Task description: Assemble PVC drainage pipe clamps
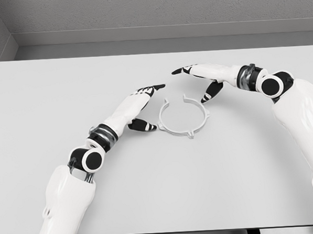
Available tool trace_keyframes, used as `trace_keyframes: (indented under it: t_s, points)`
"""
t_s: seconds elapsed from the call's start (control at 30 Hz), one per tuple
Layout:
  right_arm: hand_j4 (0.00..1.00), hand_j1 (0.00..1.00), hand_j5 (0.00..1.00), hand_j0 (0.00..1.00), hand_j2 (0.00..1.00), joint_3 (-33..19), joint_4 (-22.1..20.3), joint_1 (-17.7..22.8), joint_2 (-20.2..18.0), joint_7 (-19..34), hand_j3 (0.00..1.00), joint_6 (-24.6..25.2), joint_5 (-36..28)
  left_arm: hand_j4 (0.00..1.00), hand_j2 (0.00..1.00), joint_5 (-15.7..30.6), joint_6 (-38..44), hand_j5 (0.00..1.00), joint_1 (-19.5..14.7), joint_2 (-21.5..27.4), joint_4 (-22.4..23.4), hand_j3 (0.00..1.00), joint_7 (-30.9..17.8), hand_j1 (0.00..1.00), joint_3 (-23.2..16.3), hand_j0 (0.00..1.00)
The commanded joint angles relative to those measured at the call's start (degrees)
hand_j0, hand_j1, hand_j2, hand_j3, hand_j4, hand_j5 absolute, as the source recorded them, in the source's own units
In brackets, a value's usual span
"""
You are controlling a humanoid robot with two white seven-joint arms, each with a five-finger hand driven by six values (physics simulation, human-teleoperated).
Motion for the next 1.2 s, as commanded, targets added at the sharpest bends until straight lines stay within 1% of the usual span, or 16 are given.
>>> trace_keyframes:
  t_s: [0.0, 0.27, 0.4, 0.5, 0.63, 0.77, 0.97, 1.0, 1.03, 1.07, 1.17]
  points:
    - [1.0, 1.0, 1.0, 1.0, 1.0, -0.06, -0.18, 0.0, -0.01, -0.02, 1.0, 0.12, -0.41, 1.0, 1.0, 0.22, 0.0, 1.0, 0.0, -0.01, 0.12, 1.0, 0.03, 1.0, -0.25, 1.0]
    - [1.0, 1.0, 1.0, 1.0, 1.0, -0.15, -0.09, 0.0, 0.43, -0.02, 1.0, 0.12, -0.5, 1.0, 1.0, 0.13, -0.08, 1.0, 0.0, -0.01, 0.12, 1.0, 0.03, 1.0, -0.43, 1.0]
    - [1.0, 1.0, 1.0, 1.0, 1.0, -0.59, 0.52, -0.26, -0.09, -0.11, 1.0, 0.47, -0.06, 1.0, 1.0, 0.13, -0.08, 1.0, -0.88, -0.01, 1.0, 1.0, 0.03, 1.0, -0.52, 1.0]
    - [1.0, 1.0, 1.0, 1.0, 1.0, -0.85, 0.61, -0.26, -0.62, -0.2, 1.0, 0.47, -0.06, 1.0, 1.0, 0.13, -0.08, 1.0, -0.88, -0.01, 1.0, 1.0, 0.03, 1.0, -0.52, 1.0]
    - [1.0, 1.0, 1.0, 1.0, 1.0, -0.94, 0.26, -0.44, -2.2, -0.2, 1.0, 0.47, -0.15, 1.0, 1.0, 0.13, -0.08, 1.0, -1.05, -0.01, 1.44, 1.0, 0.03, 1.0, -0.52, 1.0]
    - [1.0, 1.0, 1.0, 1.0, 1.0, -2.43, -0.01, -0.35, -5.46, -0.2, 1.0, 0.3, -0.15, 1.0, 1.0, 0.05, -0.08, 1.0, -1.41, -0.01, 1.61, 1.0, 0.03, 1.0, -0.52, 1.0]
    - [1.0, 1.0, 1.0, 1.0, 1.0, -1.99, -0.18, -0.26, -5.46, -0.11, 1.0, 0.03, -0.32, 1.0, 1.0, -0.13, -0.08, 1.0, -1.93, -0.01, 2.49, 1.0, 0.03, 1.0, -0.69, 1.0]
    - [1.0, 1.0, 1.0, 1.0, 1.0, -1.91, -0.62, -0.09, -5.37, -0.02, 1.0, 0.03, -0.32, 1.0, 1.0, -0.22, -0.08, 1.0, -2.2, -0.01, 2.67, 1.0, 0.03, 1.0, -0.78, 1.0]
    - [1.0, 1.0, 1.0, 1.0, 1.0, -1.91, -2.55, 0.44, -5.46, 0.07, 1.0, 0.03, -0.24, 1.0, 1.0, -0.31, -0.08, 1.0, -2.46, -0.01, 3.02, 1.0, 0.03, 1.0, -0.78, 1.0]
    - [1.0, 1.0, 1.0, 1.0, 1.0, -1.82, -3.34, 0.53, -5.54, 0.07, 1.0, 0.03, -0.24, 1.0, 1.0, -0.31, -0.08, 1.0, -2.46, -0.01, 3.11, 1.0, 0.03, 1.0, -0.78, 1.0]
    - [1.0, 1.0, 1.0, 1.0, 1.0, -1.91, -3.35, 0.53, -5.63, 0.07, 1.0, 0.12, -0.24, 1.0, 1.0, -0.39, -0.08, 1.0, -2.46, -0.01, 3.11, 1.0, 0.03, 1.0, -0.78, 1.0]
